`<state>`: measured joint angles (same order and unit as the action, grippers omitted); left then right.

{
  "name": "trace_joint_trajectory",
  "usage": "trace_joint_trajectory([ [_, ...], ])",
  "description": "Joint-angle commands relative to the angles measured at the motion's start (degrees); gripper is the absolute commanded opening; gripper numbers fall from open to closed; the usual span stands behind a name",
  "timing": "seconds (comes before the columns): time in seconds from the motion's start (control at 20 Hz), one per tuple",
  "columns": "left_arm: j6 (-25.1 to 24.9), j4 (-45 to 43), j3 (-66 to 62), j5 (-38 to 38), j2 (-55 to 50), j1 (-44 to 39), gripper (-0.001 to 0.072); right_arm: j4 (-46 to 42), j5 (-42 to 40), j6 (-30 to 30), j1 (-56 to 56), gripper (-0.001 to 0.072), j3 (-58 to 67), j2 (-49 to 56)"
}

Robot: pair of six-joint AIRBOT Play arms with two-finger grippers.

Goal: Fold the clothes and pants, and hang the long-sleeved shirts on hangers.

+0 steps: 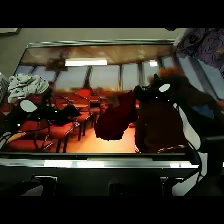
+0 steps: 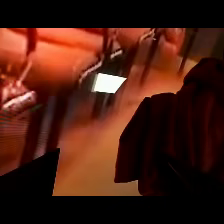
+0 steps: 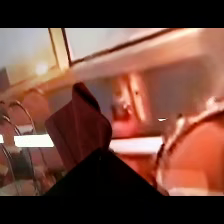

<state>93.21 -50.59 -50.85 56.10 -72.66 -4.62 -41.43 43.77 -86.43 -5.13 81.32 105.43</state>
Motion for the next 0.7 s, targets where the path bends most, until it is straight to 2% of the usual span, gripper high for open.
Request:
trace_joint_trajectory([
  [0.0,-7.26,9.73,3.5,-3.69,-4.61,-3.76,0.0671,-9.35,2.75,-4.17,-0.07,0.0029,0.63,-2.08],
  [0.1,-9.51,13.11,3.48,-3.72,-7.89,-7.56,0.0668,-12.33,5.01,-5.33,-0.07,0.0029,0.63,-3.15],
  [0.15,-9.44,13.62,3.5,-3.98,-9.2,-9.27,0.0632,-12.9,5.53,-5.33,-0.09,0.0029,0.63,-3.56],
  [0.2,-9.42,13.77,3.48,-4.24,-10.4,-10.67,0.0544,-13.31,5.84,-5.35,-0.07,0.0029,0.63,-4.02],
  [0.25,-9.18,14.16,3.48,-4.61,-11.58,-11.74,0.0506,-13.31,5.84,-5.35,-0.07,0.0029,0.63,-4.46],
  [0.45,-9.18,15.93,3.48,-6.16,-13.38,-12.2,0.0506,-13.31,5.84,-5.99,-0.09,0.0029,0.63,-5.92],
  [0.5,-9.16,15.96,3.48,-6.84,-13.42,-12.17,0.0464,-13.31,5.84,-5.99,-0.09,0.0029,0.63,-6.21],
  [0.55,-8.98,15.96,3.48,-7.45,-13.53,-12.17,0.0348,-13.29,5.81,-5.99,-0.09,0.0029,0.63,-6.49],
  [0.6,-8.61,15.96,3.5,-8.22,-13.62,-12.2,0.0292,-13.29,5.84,-5.99,-0.09,0.0029,0.63,-6.75],
  [0.65,-7.89,15.96,3.5,-9.11,-13.62,-12.24,0.0291,-13.29,5.86,-6.01,-0.09,0.0029,0.63,-6.95],
])
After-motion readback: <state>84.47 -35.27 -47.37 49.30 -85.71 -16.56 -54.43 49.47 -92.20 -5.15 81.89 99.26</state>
